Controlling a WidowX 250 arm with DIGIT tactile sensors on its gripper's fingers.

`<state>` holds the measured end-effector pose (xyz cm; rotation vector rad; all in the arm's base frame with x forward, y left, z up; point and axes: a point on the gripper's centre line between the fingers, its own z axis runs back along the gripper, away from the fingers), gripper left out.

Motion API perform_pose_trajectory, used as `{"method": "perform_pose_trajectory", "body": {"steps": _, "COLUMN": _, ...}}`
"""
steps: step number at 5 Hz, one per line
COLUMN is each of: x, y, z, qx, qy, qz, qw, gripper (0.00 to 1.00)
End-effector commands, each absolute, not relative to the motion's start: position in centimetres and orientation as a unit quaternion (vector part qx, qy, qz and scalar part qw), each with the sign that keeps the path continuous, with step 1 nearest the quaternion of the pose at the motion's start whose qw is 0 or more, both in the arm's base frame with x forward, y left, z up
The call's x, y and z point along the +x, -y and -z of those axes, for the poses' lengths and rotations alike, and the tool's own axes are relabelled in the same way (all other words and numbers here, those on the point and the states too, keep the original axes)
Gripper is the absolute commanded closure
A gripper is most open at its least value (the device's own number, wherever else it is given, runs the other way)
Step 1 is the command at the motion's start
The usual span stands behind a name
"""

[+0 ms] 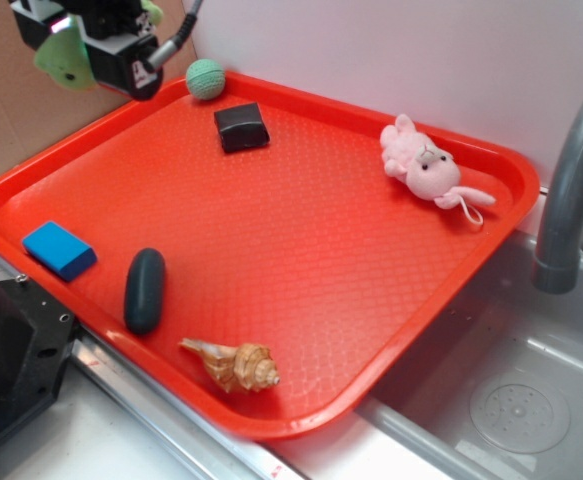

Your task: Grab the green animal.

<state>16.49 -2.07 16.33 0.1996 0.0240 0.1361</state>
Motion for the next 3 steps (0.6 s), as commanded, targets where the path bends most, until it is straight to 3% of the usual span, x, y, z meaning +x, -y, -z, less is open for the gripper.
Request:
{"method": "perform_pose_trajectory", "body": {"steps": 1, "x": 20.71, "y": -2.41, "z": -16.78, "qx": 0.066, "qy": 0.027, "qz": -0.057, "qw": 0.996, "gripper": 1.0}}
{"method": "perform_pose_trajectory", "body": {"steps": 3, "x": 21.02, "y": -1.66, "z": -16.65, "qx": 0.019, "qy": 0.045, "qz": -0.051, "qw": 0.998, "gripper": 1.0}}
